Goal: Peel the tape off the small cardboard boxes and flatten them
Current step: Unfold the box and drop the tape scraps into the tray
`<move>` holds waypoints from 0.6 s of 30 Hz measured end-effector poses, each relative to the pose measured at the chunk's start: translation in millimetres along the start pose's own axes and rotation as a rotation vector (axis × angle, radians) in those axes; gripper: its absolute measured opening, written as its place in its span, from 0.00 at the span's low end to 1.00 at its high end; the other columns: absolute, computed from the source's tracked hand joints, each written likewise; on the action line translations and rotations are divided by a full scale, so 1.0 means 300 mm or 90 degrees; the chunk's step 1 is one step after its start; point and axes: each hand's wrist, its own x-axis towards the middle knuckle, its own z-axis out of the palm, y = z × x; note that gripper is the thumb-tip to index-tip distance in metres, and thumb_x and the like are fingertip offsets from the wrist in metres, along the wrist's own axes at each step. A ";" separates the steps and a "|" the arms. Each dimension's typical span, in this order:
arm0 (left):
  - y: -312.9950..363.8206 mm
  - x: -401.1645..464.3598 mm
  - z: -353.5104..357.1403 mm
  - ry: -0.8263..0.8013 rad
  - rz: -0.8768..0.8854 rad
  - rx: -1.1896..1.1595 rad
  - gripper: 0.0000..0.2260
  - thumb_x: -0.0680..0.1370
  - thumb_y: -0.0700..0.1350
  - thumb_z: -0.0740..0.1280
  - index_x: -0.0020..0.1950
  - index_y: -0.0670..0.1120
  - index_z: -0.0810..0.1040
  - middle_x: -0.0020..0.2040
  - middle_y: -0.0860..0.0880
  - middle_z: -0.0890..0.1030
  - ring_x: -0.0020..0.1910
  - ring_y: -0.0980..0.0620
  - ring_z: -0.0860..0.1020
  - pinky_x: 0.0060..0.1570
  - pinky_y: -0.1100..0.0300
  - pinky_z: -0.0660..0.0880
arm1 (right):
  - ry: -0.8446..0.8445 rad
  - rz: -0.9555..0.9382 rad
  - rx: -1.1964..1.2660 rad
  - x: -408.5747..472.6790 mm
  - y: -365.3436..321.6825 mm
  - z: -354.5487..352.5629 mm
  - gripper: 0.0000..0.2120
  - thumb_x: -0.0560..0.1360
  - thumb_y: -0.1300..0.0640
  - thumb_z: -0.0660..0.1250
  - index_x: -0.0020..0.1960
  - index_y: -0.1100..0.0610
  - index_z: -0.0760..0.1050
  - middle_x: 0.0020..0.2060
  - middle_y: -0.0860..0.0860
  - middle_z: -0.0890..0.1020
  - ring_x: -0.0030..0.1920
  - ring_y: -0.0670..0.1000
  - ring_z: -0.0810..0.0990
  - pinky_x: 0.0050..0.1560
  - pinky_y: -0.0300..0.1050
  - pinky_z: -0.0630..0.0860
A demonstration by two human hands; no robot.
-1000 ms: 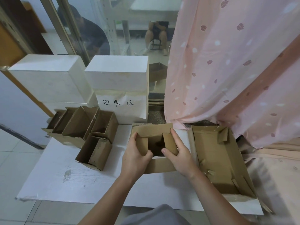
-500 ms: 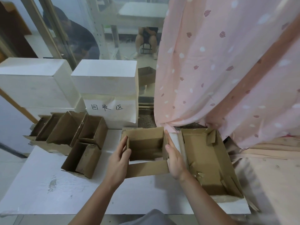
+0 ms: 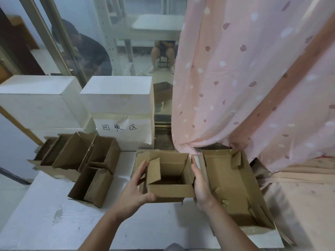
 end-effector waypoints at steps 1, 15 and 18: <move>0.000 -0.001 -0.007 -0.011 -0.001 -0.003 0.55 0.58 0.74 0.78 0.81 0.69 0.56 0.77 0.66 0.66 0.74 0.62 0.69 0.71 0.53 0.73 | 0.000 0.016 0.000 0.004 0.002 -0.006 0.33 0.70 0.23 0.64 0.73 0.27 0.64 0.75 0.34 0.66 0.77 0.42 0.62 0.80 0.58 0.55; 0.038 0.007 -0.033 0.062 -0.018 0.013 0.41 0.71 0.54 0.77 0.77 0.70 0.58 0.64 0.75 0.72 0.63 0.66 0.74 0.52 0.61 0.80 | -0.143 -0.020 -0.038 -0.065 -0.019 -0.040 0.56 0.62 0.39 0.83 0.77 0.33 0.49 0.76 0.35 0.67 0.76 0.40 0.63 0.75 0.46 0.65; 0.048 0.007 -0.016 0.101 -0.003 -0.008 0.38 0.73 0.54 0.77 0.77 0.69 0.61 0.61 0.76 0.73 0.60 0.68 0.75 0.51 0.60 0.82 | -0.156 -0.048 -0.051 -0.069 -0.034 -0.028 0.59 0.60 0.34 0.80 0.80 0.36 0.46 0.76 0.34 0.66 0.76 0.38 0.63 0.73 0.43 0.64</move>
